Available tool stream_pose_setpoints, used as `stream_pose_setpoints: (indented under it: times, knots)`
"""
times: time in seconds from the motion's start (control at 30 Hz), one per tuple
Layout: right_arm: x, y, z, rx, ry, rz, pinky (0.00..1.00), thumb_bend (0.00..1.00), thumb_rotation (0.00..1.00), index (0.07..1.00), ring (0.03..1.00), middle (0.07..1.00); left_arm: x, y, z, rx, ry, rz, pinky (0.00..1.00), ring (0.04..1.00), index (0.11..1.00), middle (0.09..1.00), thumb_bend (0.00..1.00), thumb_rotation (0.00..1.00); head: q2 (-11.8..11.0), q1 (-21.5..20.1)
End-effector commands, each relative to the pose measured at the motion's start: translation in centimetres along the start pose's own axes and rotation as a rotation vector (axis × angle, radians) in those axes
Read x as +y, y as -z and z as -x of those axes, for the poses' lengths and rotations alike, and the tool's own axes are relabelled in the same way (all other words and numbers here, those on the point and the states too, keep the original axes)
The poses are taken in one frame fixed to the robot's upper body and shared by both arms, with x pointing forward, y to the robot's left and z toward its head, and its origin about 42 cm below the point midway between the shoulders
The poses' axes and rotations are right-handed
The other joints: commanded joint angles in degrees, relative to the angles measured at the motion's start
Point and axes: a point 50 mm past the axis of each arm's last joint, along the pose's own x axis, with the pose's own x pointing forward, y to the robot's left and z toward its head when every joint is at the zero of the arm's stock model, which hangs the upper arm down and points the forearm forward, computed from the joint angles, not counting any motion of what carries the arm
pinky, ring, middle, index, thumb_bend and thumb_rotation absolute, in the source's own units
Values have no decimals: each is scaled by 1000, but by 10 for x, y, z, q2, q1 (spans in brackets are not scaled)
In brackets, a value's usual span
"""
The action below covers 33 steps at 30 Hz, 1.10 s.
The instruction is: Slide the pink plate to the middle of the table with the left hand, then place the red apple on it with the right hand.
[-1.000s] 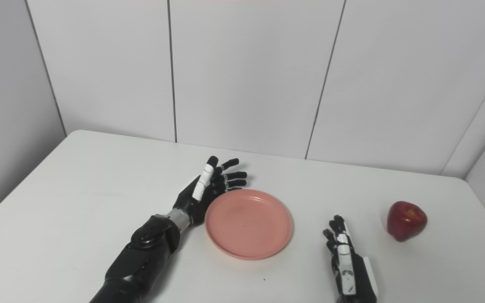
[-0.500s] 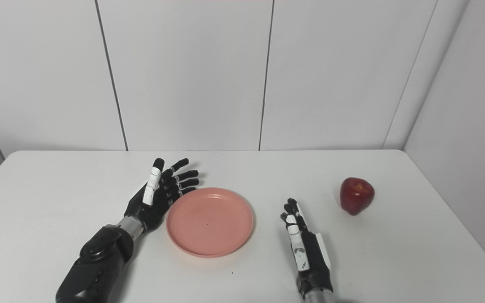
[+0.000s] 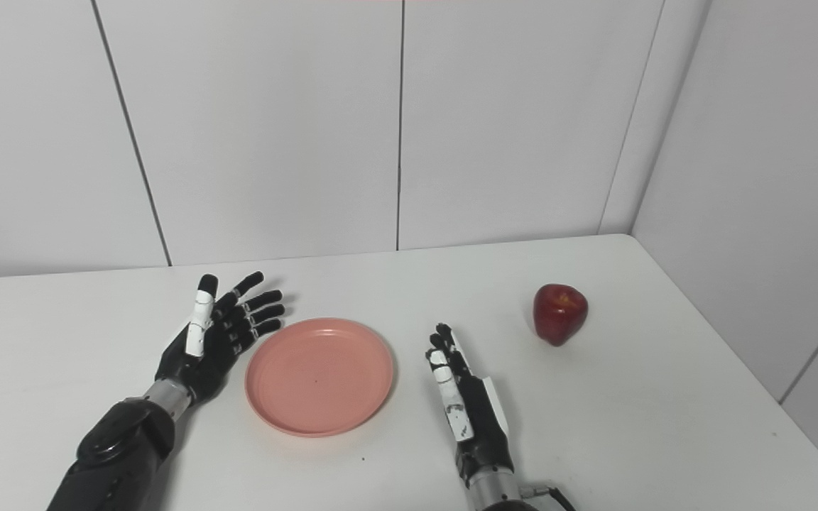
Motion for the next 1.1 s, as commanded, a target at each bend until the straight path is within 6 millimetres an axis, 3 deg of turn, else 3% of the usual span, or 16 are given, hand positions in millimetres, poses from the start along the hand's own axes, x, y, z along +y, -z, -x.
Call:
stream_pose_setpoints:
  times: [0.0,0.53,1.07]
  knots:
    - [23,-1,-5,-18,-47,-49,1000,899,967,966,935,944,13,32,18,154,-42,45,822,820,902,810,918,948,0,0]
    - [17,-14,-19,-83,45,-49,1000,862,971,950,935,931,22,28,12,152,-28,44,823,815,907,799,923,955,-18,-49]
    - [4,-28,-18,-124,82,-31,1000,869,954,937,938,918,12,32,8,160,-3,52,854,842,923,828,900,942,-27,-42]
